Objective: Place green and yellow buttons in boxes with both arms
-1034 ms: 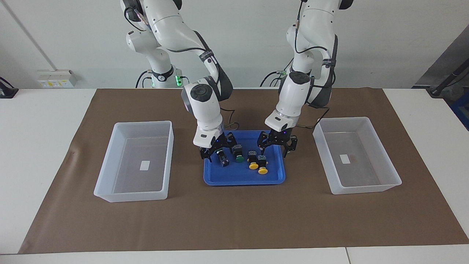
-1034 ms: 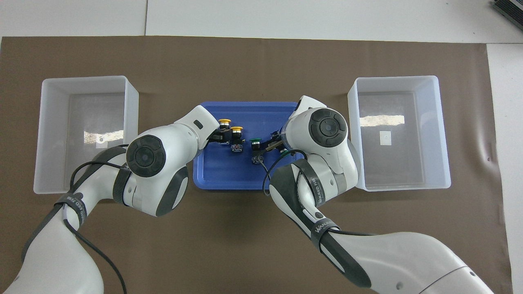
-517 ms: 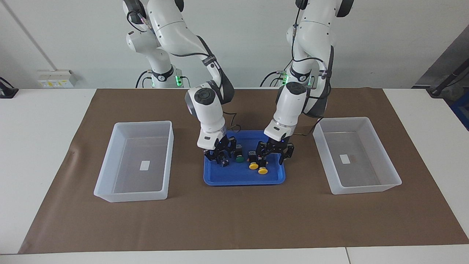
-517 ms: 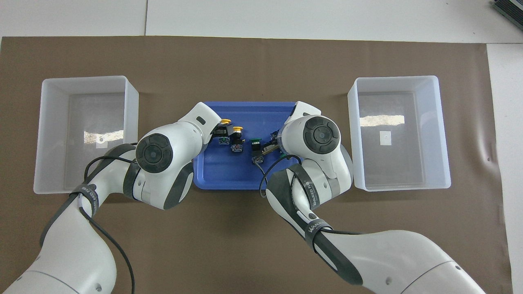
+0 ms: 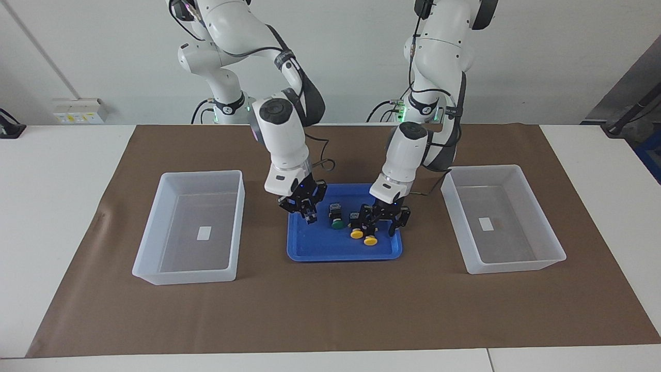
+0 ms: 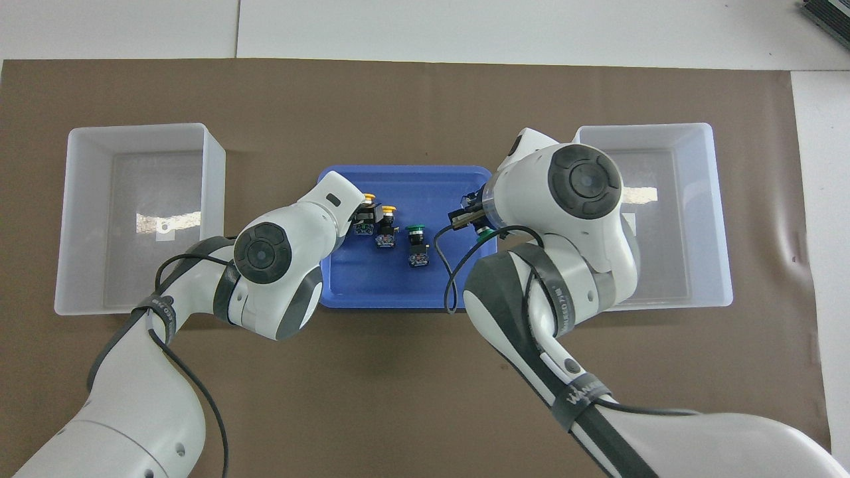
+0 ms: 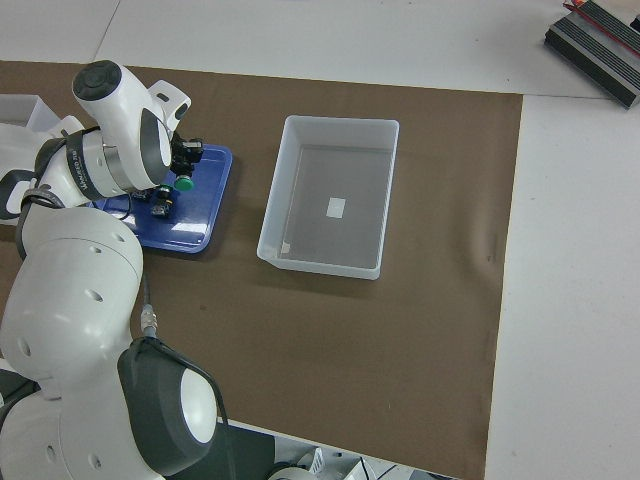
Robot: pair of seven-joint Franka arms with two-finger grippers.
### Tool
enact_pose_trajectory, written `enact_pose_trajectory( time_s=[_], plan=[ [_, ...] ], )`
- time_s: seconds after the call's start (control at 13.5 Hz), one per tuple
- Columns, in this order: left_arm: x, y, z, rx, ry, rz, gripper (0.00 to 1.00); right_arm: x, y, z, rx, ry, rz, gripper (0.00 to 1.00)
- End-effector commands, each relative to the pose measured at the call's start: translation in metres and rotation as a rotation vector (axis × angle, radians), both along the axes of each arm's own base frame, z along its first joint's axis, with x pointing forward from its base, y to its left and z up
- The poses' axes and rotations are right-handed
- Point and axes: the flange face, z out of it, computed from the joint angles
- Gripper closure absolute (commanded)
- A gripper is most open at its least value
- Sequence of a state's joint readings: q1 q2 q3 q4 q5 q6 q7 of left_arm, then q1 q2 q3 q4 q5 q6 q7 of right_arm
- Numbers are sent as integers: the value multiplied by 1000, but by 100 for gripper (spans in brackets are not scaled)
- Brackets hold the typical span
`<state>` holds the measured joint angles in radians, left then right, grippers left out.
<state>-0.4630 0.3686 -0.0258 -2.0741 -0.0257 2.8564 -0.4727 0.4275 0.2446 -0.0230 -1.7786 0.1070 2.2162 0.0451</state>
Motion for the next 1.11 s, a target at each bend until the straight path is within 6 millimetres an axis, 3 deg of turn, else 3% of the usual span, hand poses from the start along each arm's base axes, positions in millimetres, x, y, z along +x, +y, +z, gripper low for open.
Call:
enact_pose_trajectory(
  time_s=[0.0, 0.07, 0.3, 0.52, 0.59, 0.74, 0.96, 1.03],
  plan=[
    [-7, -8, -4, -3, 8, -2, 31, 8, -68, 27, 7, 11, -91, 100],
    [-10, -8, -6, 3, 17, -3, 40, 15, -94, 27, 4, 10, -122, 100],
    [-12, -7, -5, 27, 65, -5, 100, 31, -173, 12, -21, -2, -115, 100],
    [-14, -2, 30, 31, 73, -5, 100, 38, -245, -26, -51, -10, -81, 100],
    [-13, 5, 45, 34, 80, 3, 100, 38, -256, -41, -58, -17, -73, 100],
    [-9, 24, 79, 34, 75, 26, 100, 39, -270, -71, -66, -20, -84, 100],
    [4, 71, 121, 24, 51, 95, 100, 43, -280, -104, -75, -47, -100, 100],
    [10, 87, 125, 23, 48, 120, 100, 43, -281, -115, -76, -36, -103, 83]
  ],
)
